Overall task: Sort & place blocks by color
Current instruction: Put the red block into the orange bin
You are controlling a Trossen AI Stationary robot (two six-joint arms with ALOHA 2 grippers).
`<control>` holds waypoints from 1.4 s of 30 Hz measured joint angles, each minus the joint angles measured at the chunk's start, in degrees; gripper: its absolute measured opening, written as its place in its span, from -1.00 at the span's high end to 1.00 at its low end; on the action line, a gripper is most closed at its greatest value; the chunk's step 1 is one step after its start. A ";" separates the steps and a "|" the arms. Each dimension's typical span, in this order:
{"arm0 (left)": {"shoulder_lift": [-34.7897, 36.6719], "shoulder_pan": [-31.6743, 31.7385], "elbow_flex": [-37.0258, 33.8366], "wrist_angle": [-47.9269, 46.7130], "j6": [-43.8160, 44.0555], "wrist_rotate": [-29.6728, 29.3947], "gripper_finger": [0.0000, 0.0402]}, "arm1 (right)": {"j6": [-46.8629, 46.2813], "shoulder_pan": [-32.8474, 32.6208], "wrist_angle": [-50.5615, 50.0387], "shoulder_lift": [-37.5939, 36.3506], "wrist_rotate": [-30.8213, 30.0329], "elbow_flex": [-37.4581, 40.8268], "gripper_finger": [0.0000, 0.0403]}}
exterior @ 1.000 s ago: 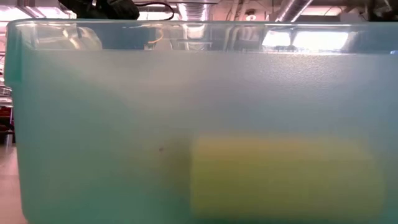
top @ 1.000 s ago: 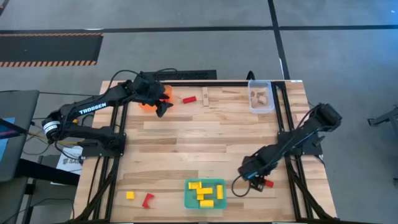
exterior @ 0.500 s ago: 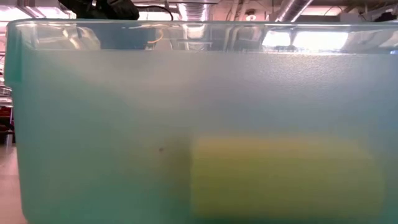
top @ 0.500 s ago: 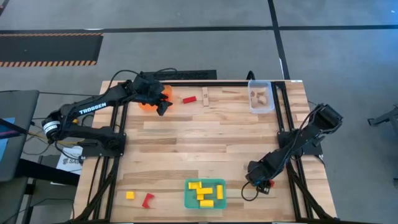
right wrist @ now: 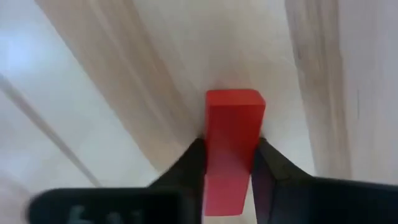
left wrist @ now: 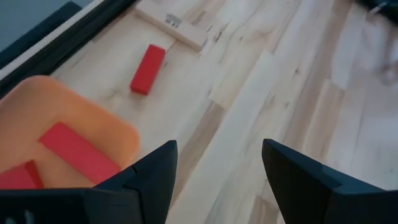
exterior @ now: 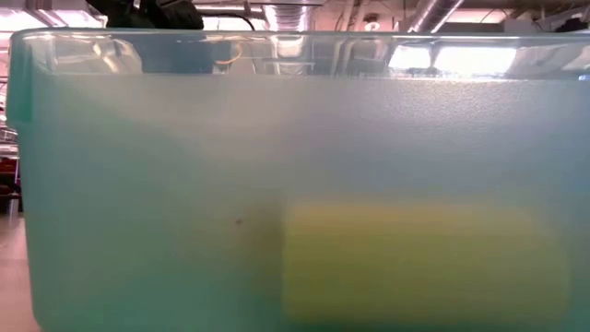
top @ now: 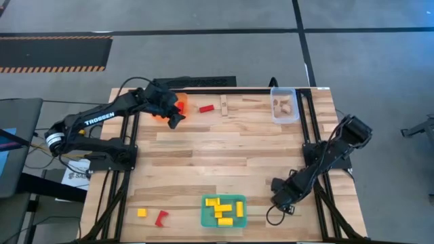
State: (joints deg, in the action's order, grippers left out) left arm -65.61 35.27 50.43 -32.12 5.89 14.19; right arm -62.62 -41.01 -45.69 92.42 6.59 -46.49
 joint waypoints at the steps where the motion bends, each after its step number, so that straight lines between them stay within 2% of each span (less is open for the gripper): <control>1: 0.15 0.02 0.00 0.28 0.00 0.67 -0.10 | 0.37 0.50 -0.68 -0.58 -0.76 -0.51 0.63; 5: 1.82 0.23 0.00 0.91 0.47 5.47 -0.10 | 0.27 3.36 -0.80 -5.48 -6.42 -3.28 0.63; 8: 3.27 0.37 -0.48 4.79 6.49 9.40 -0.10 | 0.63 6.74 0.89 -9.80 -14.04 -3.99 0.63; 10: 4.16 0.39 -3.61 14.82 14.65 14.03 -0.10 | 2.13 10.17 4.37 -13.11 -20.11 -4.17 0.63; 14: 4.35 -0.39 -14.49 44.09 32.55 22.29 -0.10 | 9.81 17.78 12.78 -18.54 -31.79 -4.09 0.63; 17: 2.93 -1.43 -22.37 65.04 46.41 22.87 -0.10 | 20.41 24.20 24.68 -21.52 -34.82 -4.15 0.63; 20: 1.77 -3.23 -28.07 79.51 54.42 20.22 -0.10 | 30.94 31.09 39.71 -22.53 -33.93 -4.15 0.63; 23: 1.52 -5.15 -30.19 85.33 48.87 19.97 -0.10 | 33.54 38.19 55.09 -21.78 -29.02 -4.20 0.63; 27: 2.14 -8.11 -28.62 85.40 32.65 19.61 -0.10 | 25.19 46.34 70.82 -17.63 -20.72 -4.28 0.63; 30: 2.46 -11.06 -26.51 85.10 18.99 14.75 -0.10 | 17.68 49.98 79.59 -13.25 -16.34 -4.25 0.63; 33: 2.48 -13.61 -23.67 82.50 6.55 8.05 -0.10 | 9.48 51.77 86.88 -8.53 -15.22 -4.23 0.63; 37: 2.39 -16.37 -19.52 70.34 -7.50 -0.72 -0.10 | 1.57 52.70 99.83 -2.25 -15.31 -4.19 0.63; 39: 2.39 -17.61 -17.70 64.91 -12.81 -4.72 -0.10 | -1.42 53.20 105.20 0.07 -15.49 -4.19 0.63; 42: 2.39 -18.73 -16.54 61.55 -17.15 -7.70 -0.10 | -5.01 53.51 109.05 3.06 -17.90 -4.19 0.63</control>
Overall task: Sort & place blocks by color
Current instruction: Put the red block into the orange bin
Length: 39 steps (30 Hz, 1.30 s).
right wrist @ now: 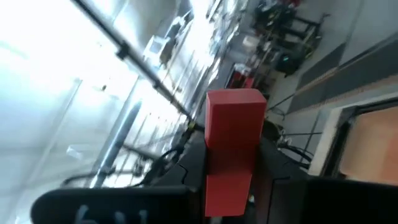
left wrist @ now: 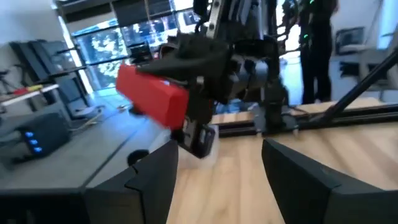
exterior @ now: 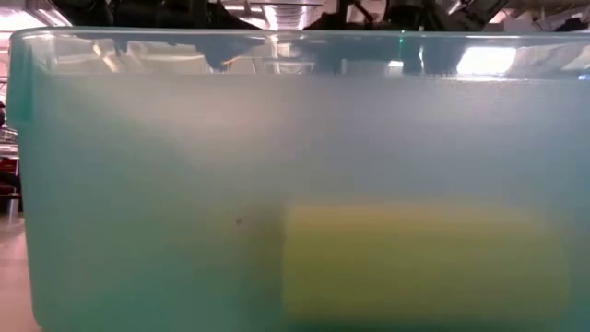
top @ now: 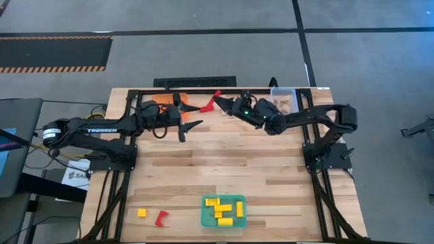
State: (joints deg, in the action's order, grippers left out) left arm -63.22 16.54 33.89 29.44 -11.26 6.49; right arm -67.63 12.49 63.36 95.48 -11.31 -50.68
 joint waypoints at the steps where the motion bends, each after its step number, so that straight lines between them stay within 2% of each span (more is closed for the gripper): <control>1: 0.00 -0.29 0.06 -0.12 -0.34 -0.93 -0.10 | -0.81 0.00 0.40 0.72 -1.13 0.00 0.63; 6: 0.00 -0.62 0.08 -0.53 0.37 -9.44 -0.10 | -2.05 -0.03 1.80 3.54 -3.09 0.00 0.63; 8: 0.00 -0.57 0.08 -0.46 1.44 -11.95 -0.10 | -2.84 -0.62 2.71 3.94 -6.03 -0.04 0.63; 11: -0.15 -0.62 0.08 -0.45 2.00 -12.29 -0.10 | -2.89 -0.94 2.22 4.31 -9.40 -0.07 0.63; 18: -2.97 -0.59 0.15 0.78 2.98 -12.73 -0.10 | -2.82 -0.71 1.52 4.22 -13.05 -0.40 0.63; 25: -7.43 -0.59 0.13 6.20 2.92 -13.88 -0.10 | -2.09 -1.04 -6.70 4.22 -12.83 -4.82 0.63; 30: -7.45 -0.31 0.13 8.87 2.63 -17.89 -0.10 | 0.01 -1.11 -7.30 4.22 -12.83 -6.18 0.63; 39: -7.43 0.19 0.13 10.51 2.87 -17.91 -0.10 | 0.19 -1.27 -9.41 4.20 -12.62 -6.72 0.63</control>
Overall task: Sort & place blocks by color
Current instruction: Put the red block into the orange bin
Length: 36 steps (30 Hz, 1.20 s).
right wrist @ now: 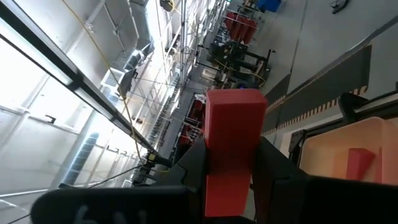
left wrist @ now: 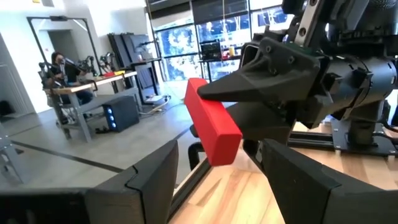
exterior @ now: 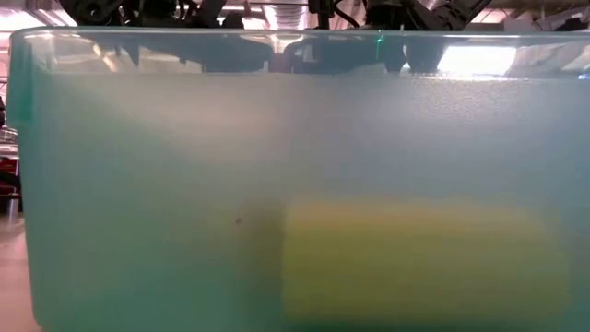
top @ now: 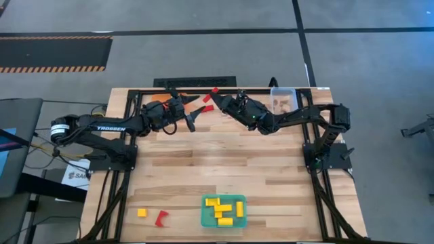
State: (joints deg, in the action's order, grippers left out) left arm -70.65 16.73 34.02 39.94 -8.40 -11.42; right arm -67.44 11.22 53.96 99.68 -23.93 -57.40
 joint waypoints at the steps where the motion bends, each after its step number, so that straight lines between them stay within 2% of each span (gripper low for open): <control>1: -0.27 0.00 0.00 0.23 0.06 -0.04 -0.10 | -0.01 0.00 -0.16 -0.02 0.01 0.00 0.63; 10: -5.68 0.50 3.58 1.24 -0.68 0.17 -0.10 | 1.05 0.02 -0.22 -0.02 0.01 0.01 0.63; 18: -5.55 1.84 6.85 -1.82 -0.51 -0.55 -0.10 | 1.35 -0.70 -0.20 -0.02 -0.16 0.00 0.63; 27: -5.55 2.09 6.93 -5.18 2.05 0.09 -0.09 | 1.49 -0.72 0.04 -0.02 -0.04 0.01 0.63; 31: -5.55 2.05 6.93 -5.11 2.05 0.24 0.03 | 1.49 -0.72 0.06 -0.02 -0.01 0.01 0.63; 36: -5.55 1.84 6.93 -5.10 1.88 1.50 0.34 | 1.48 -0.74 0.09 -0.02 0.01 0.01 0.63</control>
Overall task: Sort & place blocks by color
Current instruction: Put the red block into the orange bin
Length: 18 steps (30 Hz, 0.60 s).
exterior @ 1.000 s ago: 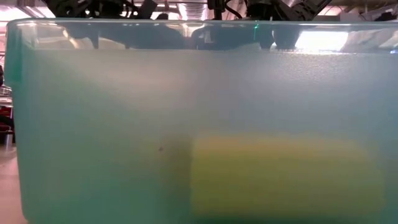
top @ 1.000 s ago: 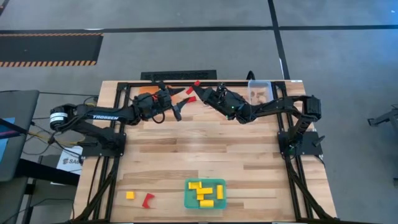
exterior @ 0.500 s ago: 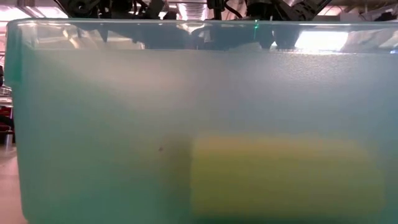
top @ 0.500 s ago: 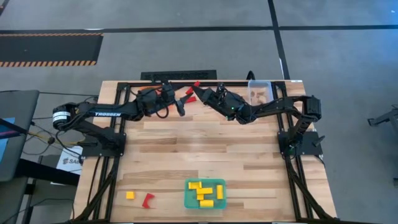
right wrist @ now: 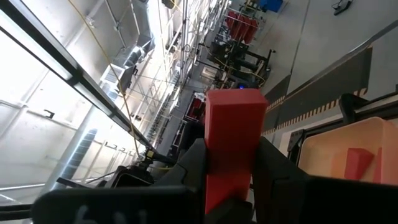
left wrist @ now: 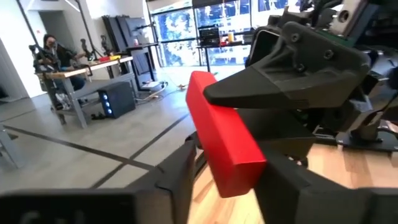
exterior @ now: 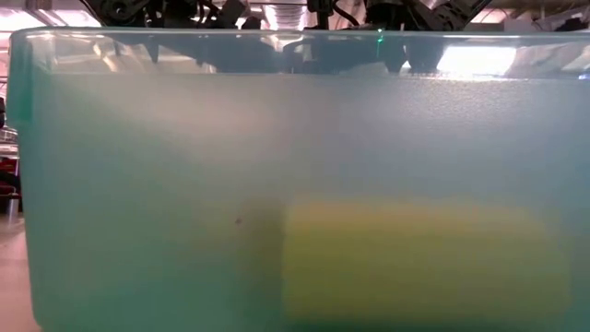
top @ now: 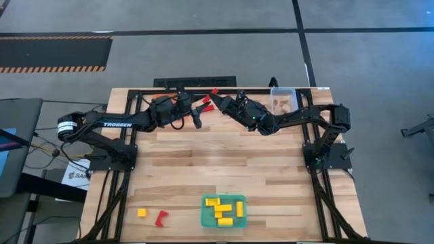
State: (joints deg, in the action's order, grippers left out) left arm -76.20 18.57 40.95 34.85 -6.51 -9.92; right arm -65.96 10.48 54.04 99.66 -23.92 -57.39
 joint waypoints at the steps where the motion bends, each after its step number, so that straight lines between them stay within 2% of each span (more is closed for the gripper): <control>1: 0.00 -0.09 0.00 0.00 -0.33 0.06 0.42 | 0.00 0.00 0.00 0.00 0.00 0.00 0.63; 5: 0.36 -0.81 -0.02 -0.02 -3.63 -1.32 0.78 | -0.35 0.04 0.08 -0.02 -0.26 0.00 0.63; 7: 0.88 -1.33 -0.02 -0.08 -5.53 -2.33 0.86 | -0.32 0.04 0.12 -0.11 -0.15 0.00 0.55; 12: 4.17 -0.54 -0.06 -4.66 -6.90 -6.04 0.86 | 1.28 0.12 -0.46 -0.06 0.40 -0.06 0.02; 15: 7.37 2.59 0.05 -13.69 -4.64 -9.15 0.86 | 2.92 1.06 -0.25 -0.04 3.14 -0.02 -0.28; 18: 10.56 7.16 -0.02 -25.77 -0.95 -9.95 0.86 | 3.05 2.27 -0.18 -0.04 7.76 -0.02 -0.49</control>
State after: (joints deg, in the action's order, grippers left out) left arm -65.64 25.73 40.93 9.07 -7.47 -19.88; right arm -62.92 12.75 53.86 99.61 -16.16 -57.41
